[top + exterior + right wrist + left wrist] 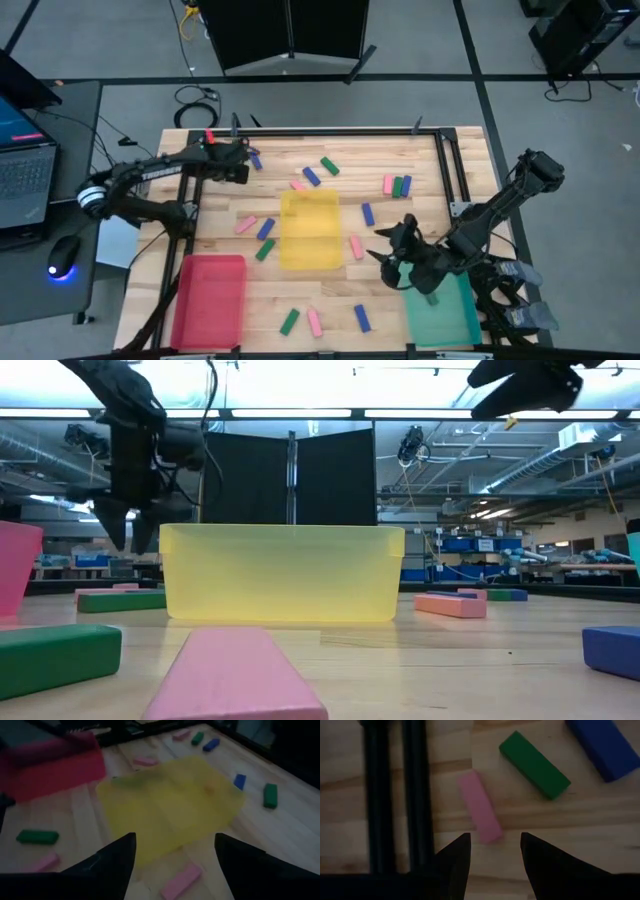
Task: Sort blocks
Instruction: Put the pink block into the red bin
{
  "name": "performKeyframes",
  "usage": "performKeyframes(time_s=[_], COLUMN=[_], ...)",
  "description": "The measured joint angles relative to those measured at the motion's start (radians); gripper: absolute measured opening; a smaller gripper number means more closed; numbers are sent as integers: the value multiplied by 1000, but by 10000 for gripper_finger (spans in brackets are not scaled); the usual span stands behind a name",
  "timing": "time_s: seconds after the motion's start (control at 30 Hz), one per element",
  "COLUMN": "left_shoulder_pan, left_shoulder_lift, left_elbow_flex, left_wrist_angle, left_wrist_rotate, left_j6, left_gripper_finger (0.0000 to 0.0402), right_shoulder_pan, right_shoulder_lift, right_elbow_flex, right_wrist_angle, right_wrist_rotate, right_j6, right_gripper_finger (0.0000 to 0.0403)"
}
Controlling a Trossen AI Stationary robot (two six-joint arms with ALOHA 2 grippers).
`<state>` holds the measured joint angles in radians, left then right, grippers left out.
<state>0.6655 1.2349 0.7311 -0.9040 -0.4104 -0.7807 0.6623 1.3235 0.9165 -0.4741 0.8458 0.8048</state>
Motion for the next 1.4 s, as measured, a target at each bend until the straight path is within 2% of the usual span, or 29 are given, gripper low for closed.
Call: performKeyframes(time_s=[0.1,0.27,0.53,0.7,1.13,1.23,1.4], left_shoulder_pan=[67,152,229,246,245,245,245], left_shoulder_lift=[31,79,138,194,311,311,311], left_elbow_flex=[0,0,0,0,5,4,4], left_wrist_angle=[48,56,103,137,178,189,189], left_wrist_rotate=[55,89,142,171,165,169,165], left_j6=[49,74,100,115,123,126,126], left_gripper_finger=[182,182,182,182,180,163,95], right_shoulder_pan=[-13,-17,-23,-42,-58,-58,-58], right_shoulder_lift=[0,0,0,0,0,0,0], right_elbow_flex=[0,0,-29,-34,-34,-34,-34], right_wrist_angle=[10,9,28,32,36,41,62], right_wrist_rotate=[-25,-28,-29,-29,-29,-29,-29], right_j6=[-55,-93,-137,-170,-180,-180,-180], right_gripper_finger=[275,268,254,245,232,229,223])
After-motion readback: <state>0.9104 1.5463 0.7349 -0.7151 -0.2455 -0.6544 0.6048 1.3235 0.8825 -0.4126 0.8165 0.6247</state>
